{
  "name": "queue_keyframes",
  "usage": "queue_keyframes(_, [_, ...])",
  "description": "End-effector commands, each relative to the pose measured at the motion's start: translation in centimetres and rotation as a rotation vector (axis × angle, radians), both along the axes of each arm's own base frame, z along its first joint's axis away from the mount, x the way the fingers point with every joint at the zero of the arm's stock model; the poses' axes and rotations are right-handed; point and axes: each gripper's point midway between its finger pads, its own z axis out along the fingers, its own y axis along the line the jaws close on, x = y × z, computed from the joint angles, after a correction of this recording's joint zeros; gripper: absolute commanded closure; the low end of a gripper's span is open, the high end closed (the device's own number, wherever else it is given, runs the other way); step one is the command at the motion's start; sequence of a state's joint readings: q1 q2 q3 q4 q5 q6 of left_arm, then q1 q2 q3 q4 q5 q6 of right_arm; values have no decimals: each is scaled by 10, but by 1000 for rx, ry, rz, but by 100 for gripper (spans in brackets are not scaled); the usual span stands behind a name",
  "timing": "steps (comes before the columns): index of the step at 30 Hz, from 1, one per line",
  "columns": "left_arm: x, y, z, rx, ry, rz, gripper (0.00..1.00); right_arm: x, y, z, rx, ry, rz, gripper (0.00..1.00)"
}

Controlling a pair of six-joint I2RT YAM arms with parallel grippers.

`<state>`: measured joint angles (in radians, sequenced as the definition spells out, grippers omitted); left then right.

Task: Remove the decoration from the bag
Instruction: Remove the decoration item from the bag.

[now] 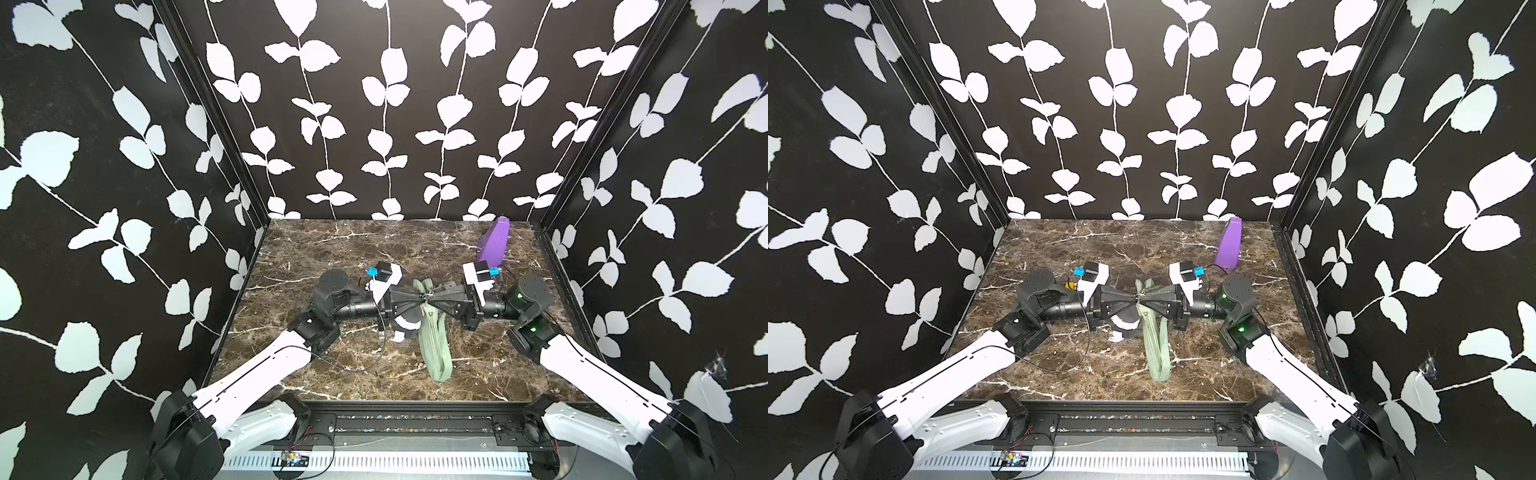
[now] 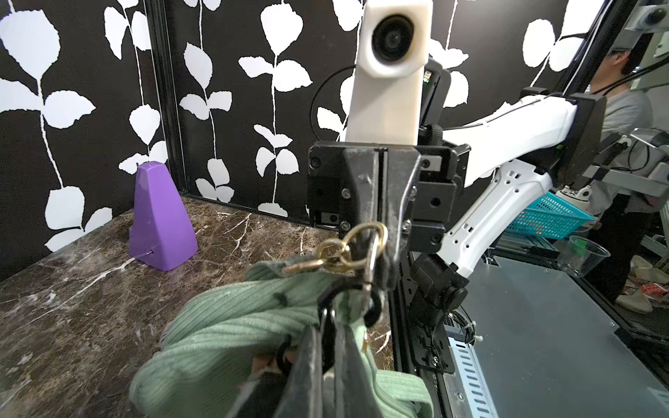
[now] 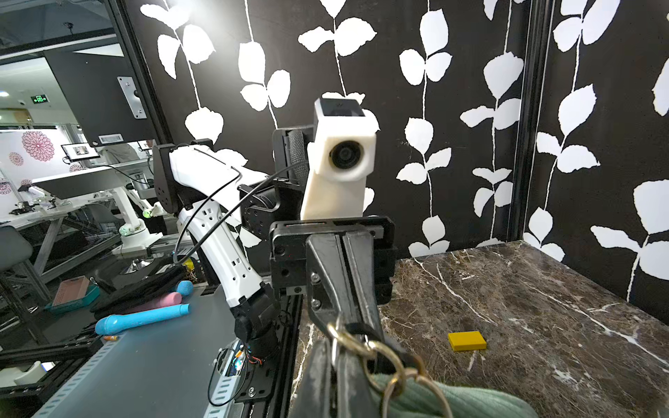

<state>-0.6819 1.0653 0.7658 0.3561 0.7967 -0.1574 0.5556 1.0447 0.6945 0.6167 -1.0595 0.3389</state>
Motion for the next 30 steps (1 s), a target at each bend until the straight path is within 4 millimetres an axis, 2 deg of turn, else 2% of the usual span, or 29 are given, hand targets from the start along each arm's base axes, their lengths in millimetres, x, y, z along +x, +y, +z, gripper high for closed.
queue_keyframes(1, [-5, 8, 47, -122, -107, 19, 100, -13, 4, -13, -53, 43, 98, 100])
queue_keyframes(11, [-11, 9, 54, -142, -123, -8, 100, -9, 10, -21, -100, 118, 137, 100])
queue_keyframes(25, [-27, 14, 62, -173, -153, -55, 100, 7, 10, -34, -152, 129, 52, 100])
queue_keyframes(30, [-23, 15, 64, -175, -152, -25, 100, 7, 9, -37, -164, 128, 52, 100])
